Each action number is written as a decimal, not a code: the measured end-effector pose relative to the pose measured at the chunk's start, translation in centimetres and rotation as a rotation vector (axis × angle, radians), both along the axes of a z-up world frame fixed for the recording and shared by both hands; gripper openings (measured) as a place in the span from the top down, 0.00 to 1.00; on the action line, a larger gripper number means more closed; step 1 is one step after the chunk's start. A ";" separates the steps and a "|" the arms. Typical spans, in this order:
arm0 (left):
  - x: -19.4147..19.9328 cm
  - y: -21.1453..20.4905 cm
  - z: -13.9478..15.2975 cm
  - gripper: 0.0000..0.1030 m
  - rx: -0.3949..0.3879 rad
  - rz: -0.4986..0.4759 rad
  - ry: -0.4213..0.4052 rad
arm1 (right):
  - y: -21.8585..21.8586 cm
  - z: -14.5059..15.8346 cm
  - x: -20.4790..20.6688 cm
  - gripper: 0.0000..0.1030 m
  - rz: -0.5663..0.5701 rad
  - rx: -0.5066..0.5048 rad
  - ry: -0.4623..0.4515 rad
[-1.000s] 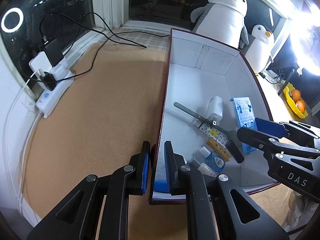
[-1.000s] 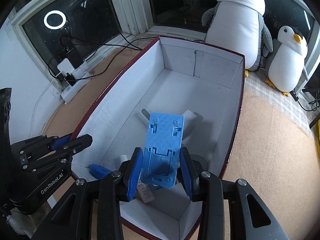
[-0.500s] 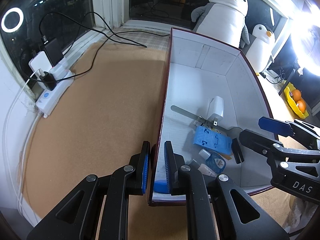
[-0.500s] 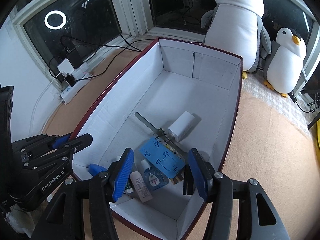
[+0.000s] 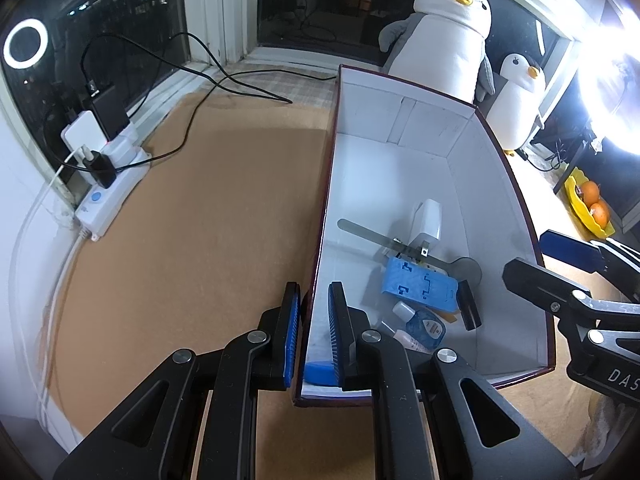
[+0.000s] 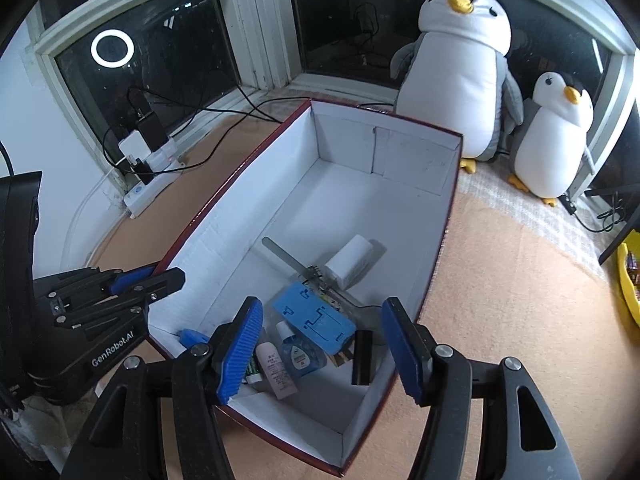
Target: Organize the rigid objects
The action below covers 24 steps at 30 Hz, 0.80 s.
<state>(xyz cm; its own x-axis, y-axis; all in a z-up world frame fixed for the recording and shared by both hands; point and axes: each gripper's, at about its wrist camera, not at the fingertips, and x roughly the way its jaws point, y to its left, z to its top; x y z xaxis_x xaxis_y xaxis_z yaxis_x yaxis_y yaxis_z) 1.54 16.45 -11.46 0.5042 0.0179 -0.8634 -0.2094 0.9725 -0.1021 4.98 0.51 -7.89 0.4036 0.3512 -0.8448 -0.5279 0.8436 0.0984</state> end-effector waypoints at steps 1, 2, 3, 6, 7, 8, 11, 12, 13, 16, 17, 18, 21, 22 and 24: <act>0.0 0.0 0.1 0.89 0.000 0.000 -0.001 | -0.2 0.1 -0.1 0.43 -0.005 0.000 -0.003; 0.0 0.0 0.1 0.89 -0.001 0.000 -0.001 | -0.4 0.2 -0.1 0.43 -0.009 0.001 -0.006; 0.0 0.0 0.2 0.89 -0.001 0.000 -0.002 | -0.6 0.2 -0.2 0.43 -0.013 0.003 -0.009; -0.1 0.0 0.4 0.89 -0.004 -0.002 -0.006 | -1.3 0.5 -0.5 0.41 -0.027 0.005 -0.020; -0.1 0.0 0.4 0.89 -0.005 -0.003 -0.009 | -1.5 0.6 -0.6 0.41 -0.032 0.005 -0.025; -0.2 0.0 0.6 0.89 -0.006 -0.004 -0.013 | -1.8 0.8 -0.7 0.41 -0.038 0.006 -0.031; -0.4 -0.1 1.1 0.89 -0.005 -0.005 -0.027 | -2.8 1.3 -1.0 0.38 -0.062 0.019 -0.042; -0.5 -0.2 1.4 0.89 -0.002 -0.006 -0.034 | -3.3 1.5 -1.1 0.38 -0.070 0.026 -0.045; -0.6 -0.3 1.7 0.89 0.002 -0.007 -0.041 | -3.7 1.7 -1.2 0.37 -0.079 0.031 -0.051; -0.7 -0.6 2.6 0.89 -0.002 -0.019 -0.063 | -4.7 2.3 -1.5 0.36 -0.102 0.029 -0.076; -0.8 -0.8 2.9 0.89 -0.002 -0.024 -0.071 | -4.9 2.5 -1.6 0.35 -0.109 0.029 -0.082; -0.8 -1.1 3.2 0.89 0.002 -0.029 -0.080 | -5.4 2.7 -1.7 0.34 -0.117 0.031 -0.085; -1.1 -1.7 4.1 0.87 0.010 -0.046 -0.102 | -6.3 3.0 -1.9 0.33 -0.137 0.046 -0.086; -1.1 -1.9 4.4 0.86 0.007 -0.053 -0.109 | -6.6 3.1 -1.9 0.33 -0.143 0.048 -0.087; -1.2 -2.3 5.0 0.86 0.007 -0.065 -0.121 | -7.3 3.3 -2.0 0.33 -0.158 0.052 -0.093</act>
